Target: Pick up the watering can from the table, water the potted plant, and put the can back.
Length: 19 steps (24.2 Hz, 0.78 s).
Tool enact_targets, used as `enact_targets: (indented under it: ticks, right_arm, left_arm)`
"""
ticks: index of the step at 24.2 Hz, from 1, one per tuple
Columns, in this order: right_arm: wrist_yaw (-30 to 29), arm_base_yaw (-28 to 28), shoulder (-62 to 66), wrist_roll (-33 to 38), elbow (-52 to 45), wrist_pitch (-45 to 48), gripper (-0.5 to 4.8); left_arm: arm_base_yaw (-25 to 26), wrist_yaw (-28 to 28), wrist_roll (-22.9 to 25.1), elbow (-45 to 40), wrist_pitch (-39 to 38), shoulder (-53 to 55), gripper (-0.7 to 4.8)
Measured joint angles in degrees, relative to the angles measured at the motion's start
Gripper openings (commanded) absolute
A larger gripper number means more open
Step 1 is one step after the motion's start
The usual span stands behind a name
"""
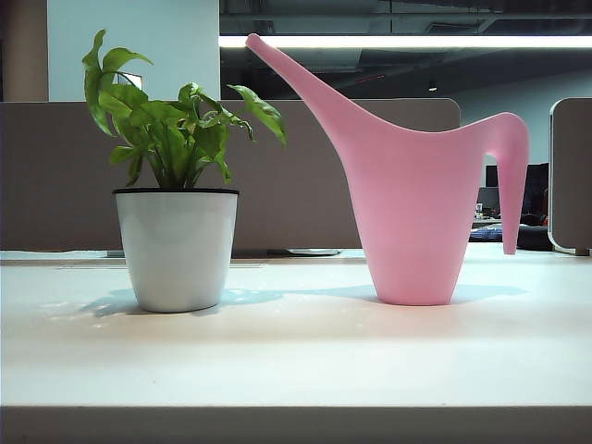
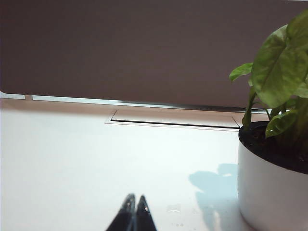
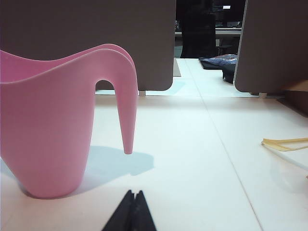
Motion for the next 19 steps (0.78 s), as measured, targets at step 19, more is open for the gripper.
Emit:
enact_targets:
  ticks: [19]
  right_arm:
    - [0.0, 0.24, 0.0, 2.47, 0.0, -3.21, -0.01]
  left_arm:
    - [0.0, 0.04, -0.2, 0.0, 0.0, 0.0, -0.06]
